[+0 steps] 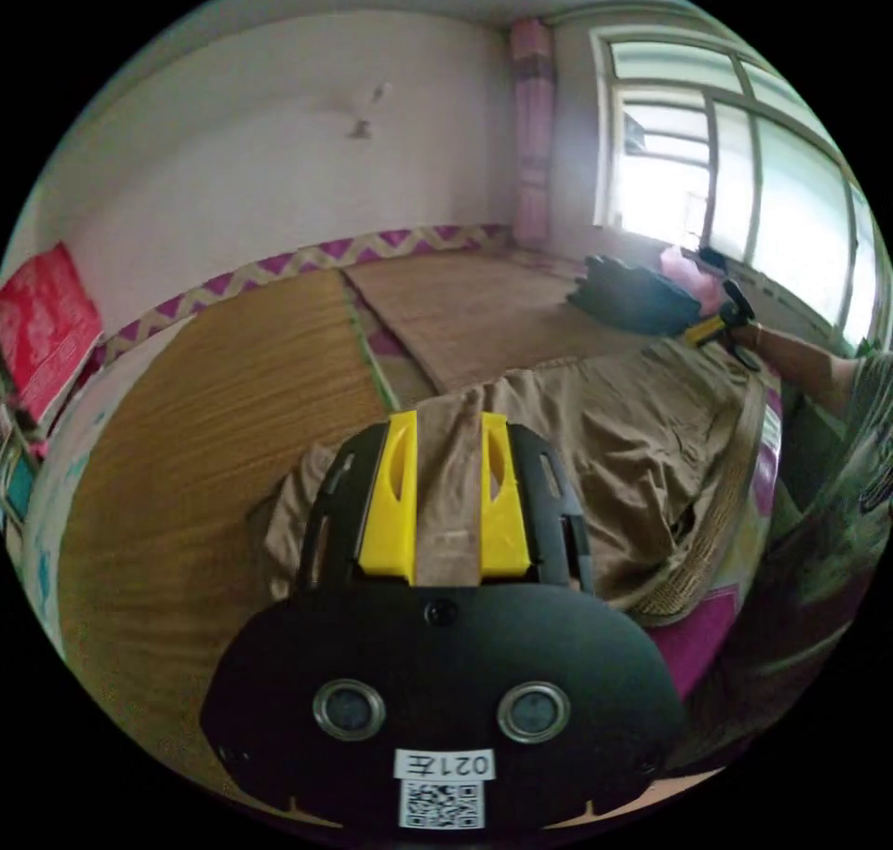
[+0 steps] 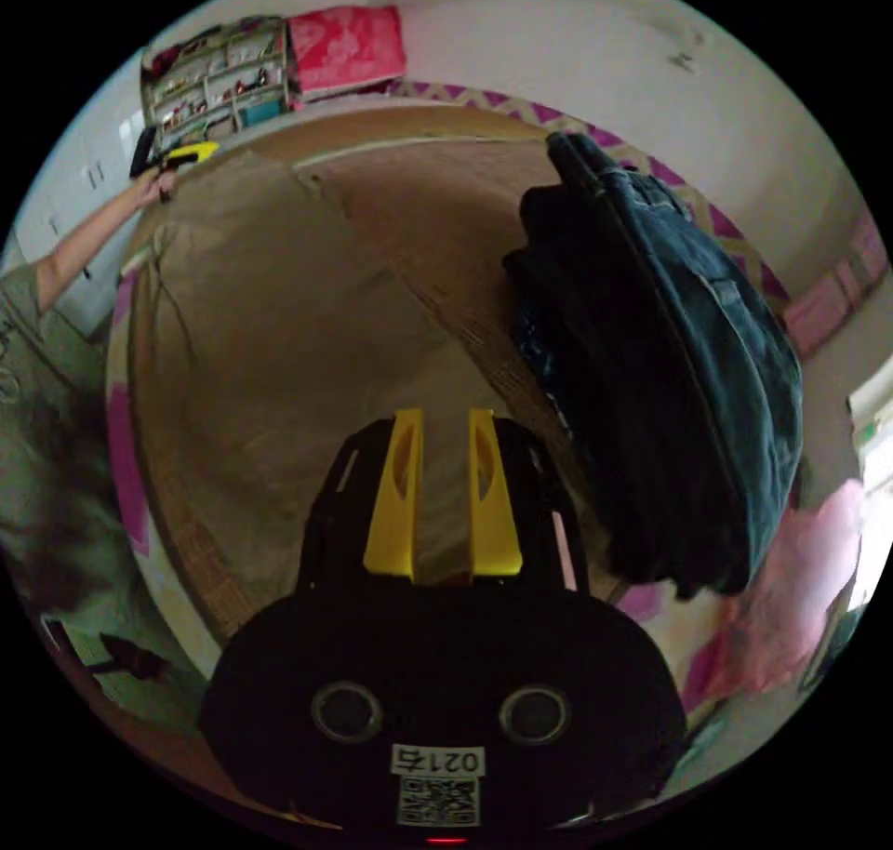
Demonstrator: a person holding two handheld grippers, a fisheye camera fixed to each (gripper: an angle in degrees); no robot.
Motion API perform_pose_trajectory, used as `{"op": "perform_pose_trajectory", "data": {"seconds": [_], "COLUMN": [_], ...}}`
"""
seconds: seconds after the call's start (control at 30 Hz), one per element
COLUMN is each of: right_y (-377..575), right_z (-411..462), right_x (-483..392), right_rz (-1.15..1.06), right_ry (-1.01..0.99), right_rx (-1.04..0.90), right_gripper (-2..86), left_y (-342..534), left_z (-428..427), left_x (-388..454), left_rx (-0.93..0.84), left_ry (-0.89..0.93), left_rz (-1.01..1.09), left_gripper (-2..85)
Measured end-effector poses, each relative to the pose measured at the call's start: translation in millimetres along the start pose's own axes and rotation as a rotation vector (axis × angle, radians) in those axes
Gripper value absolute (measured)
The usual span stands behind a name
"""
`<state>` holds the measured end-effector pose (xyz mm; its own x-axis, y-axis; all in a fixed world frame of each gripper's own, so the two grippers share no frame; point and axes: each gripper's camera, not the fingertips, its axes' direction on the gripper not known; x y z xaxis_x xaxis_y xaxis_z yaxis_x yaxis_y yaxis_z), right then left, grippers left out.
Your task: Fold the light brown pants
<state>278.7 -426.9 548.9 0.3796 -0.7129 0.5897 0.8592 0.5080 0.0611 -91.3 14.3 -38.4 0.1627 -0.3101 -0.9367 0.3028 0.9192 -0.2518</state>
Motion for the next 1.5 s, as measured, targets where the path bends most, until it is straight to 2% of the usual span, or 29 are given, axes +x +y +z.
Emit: {"op": "perform_pose_trajectory", "data": {"seconds": [0.23, 0.33, 0.53, 0.63, 0.7, 0.9, 1.1, 1.27, 1.33, 1.5], "right_y": [-46.4, -53.9, -41.8, -35.2, -30.2, -19.6, -50.1, -65.2, -62.9, -28.9], "right_z": [52.1, 57.3, 25.2, 16.5, 13.2, 17.6, 57.8, 90.0, 81.2, 19.5], "right_x": [-8.9, -18.4, -36.9, -45.4, -52.7, -74.1, -90.0, -82.8, -81.4, -93.8], "right_rz": [-0.135, -0.167, -0.132, -0.092, -0.064, -0.046, -0.123, -0.151, -0.146, -0.125], "right_ry": [-0.039, -0.079, -0.146, -0.127, -0.129, -0.100, -0.058, -0.151, -0.153, -0.122], "right_rx": [-0.109, -0.122, 0.077, 0.117, 0.135, 0.095, -0.037, -0.161, -0.139, 0.062], "right_gripper": [8.0, 2.0, -0.9, -1.0, -0.9, 0.0, 7.5, 3.8, 0.3, -0.9], "left_y": [-63.8, -81.3, -106.2, -110.4, -111.6, -113.5, -116.2, -114.9, -112.6, -100.5], "left_z": [86.3, 113.2, 147.3, 164.9, 164.2, 129.9, 114.6, 97.2, 88.3, 65.6], "left_x": [0.9, 4.0, 13.6, 19.1, 23.5, 23.2, 30.5, 31.5, 31.3, 30.3], "left_rx": [-0.175, -0.244, -0.320, -0.396, -0.367, -0.210, -0.208, -0.189, -0.176, -0.138], "left_ry": [0.035, 0.039, 0.112, 0.166, 0.145, 0.132, 0.118, 0.126, 0.128, 0.119], "left_rz": [0.148, 0.205, 0.284, 0.322, 0.344, 0.310, 0.319, 0.326, 0.325, 0.318], "left_gripper": [13.2, 13.7, 12.9, 4.2, 0.1, -0.9, -1.0, -0.9, -0.9, -0.9]}}
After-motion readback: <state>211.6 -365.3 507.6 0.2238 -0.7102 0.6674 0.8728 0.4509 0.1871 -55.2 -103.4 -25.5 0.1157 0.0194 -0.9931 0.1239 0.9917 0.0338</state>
